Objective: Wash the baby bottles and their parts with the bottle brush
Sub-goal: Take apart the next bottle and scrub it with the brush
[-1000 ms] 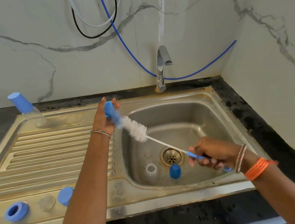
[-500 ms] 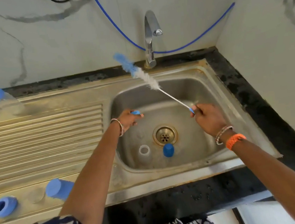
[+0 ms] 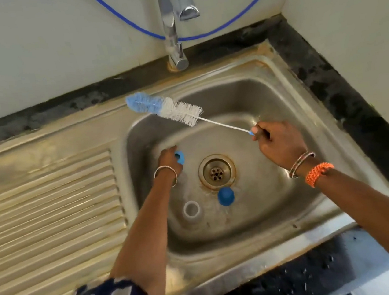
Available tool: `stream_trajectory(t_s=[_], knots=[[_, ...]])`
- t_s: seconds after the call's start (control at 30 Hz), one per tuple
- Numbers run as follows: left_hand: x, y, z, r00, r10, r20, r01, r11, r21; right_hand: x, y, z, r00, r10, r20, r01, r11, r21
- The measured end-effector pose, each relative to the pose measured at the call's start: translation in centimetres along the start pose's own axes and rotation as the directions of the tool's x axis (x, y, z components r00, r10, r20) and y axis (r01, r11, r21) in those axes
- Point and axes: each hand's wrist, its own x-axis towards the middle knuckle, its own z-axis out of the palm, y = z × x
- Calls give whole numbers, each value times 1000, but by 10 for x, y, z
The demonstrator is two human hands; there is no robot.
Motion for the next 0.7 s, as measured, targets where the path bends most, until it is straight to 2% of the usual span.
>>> stream_trajectory(t_s=[0.1,0.23,0.3,0.37,0.4,0.43,0.47,0.5,0.53,0.63,0.7], knots=[[-9,2,9,999,-4,-54,7,999,49,1,0,1,1000,3,6,-3,1000,16],[-23,-3,23,992,6,127,-34,976,217,-2,0,1,1000,6,19,-6,1000,31],[-24,-7,21,991,-10,131,-17,979,203,-6,3,1,1000,1,25,-2,999,49],[-24,-1,14,994,-64,90,57,996,74,-10,5,-3,1000,-17,17,16,998,64],[-26,5,8,995,-77,56,79,996,-44,-12,6,-6,999,-35,2,35,998,57],[-31,14,-1,994,-99,37,105,966,-237,-14,8,-9,999,-47,-14,48,998,34],[-34,22,-9,990,-140,25,134,866,-482,-18,9,-13,998,-55,-34,55,998,3],[-40,27,-20,984,-176,30,145,690,-709,-22,8,-19,997,-62,-53,61,998,-11],[-46,28,-30,983,-178,38,129,536,-835,-27,8,-23,996,-65,-67,65,998,8],[-67,35,-67,990,-136,-26,13,283,-959,-35,2,-37,988,-82,-131,97,989,114],[-82,38,-92,988,-128,-85,-74,85,-994,-40,-3,-48,968,-151,-200,180,974,136]])
